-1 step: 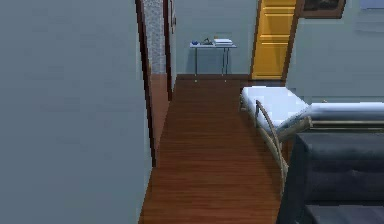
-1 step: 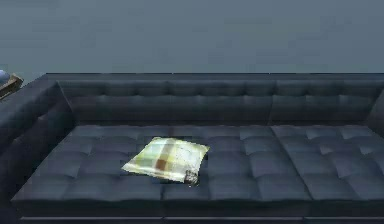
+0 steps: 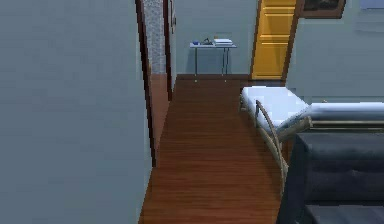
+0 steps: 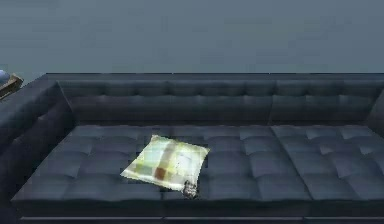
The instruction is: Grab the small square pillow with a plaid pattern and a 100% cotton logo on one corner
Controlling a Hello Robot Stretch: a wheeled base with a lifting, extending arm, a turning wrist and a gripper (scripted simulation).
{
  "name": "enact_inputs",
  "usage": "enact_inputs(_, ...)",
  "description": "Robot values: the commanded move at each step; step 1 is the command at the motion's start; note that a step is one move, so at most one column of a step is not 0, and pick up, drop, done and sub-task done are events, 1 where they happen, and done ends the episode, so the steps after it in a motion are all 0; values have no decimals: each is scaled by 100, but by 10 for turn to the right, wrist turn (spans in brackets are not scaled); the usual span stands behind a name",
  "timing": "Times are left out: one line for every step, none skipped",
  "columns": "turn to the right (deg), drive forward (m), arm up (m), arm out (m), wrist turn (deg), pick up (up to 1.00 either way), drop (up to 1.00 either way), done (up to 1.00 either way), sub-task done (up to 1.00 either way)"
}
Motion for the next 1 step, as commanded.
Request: enact_inputs(0,0,24,0,0,0,0,0,0)
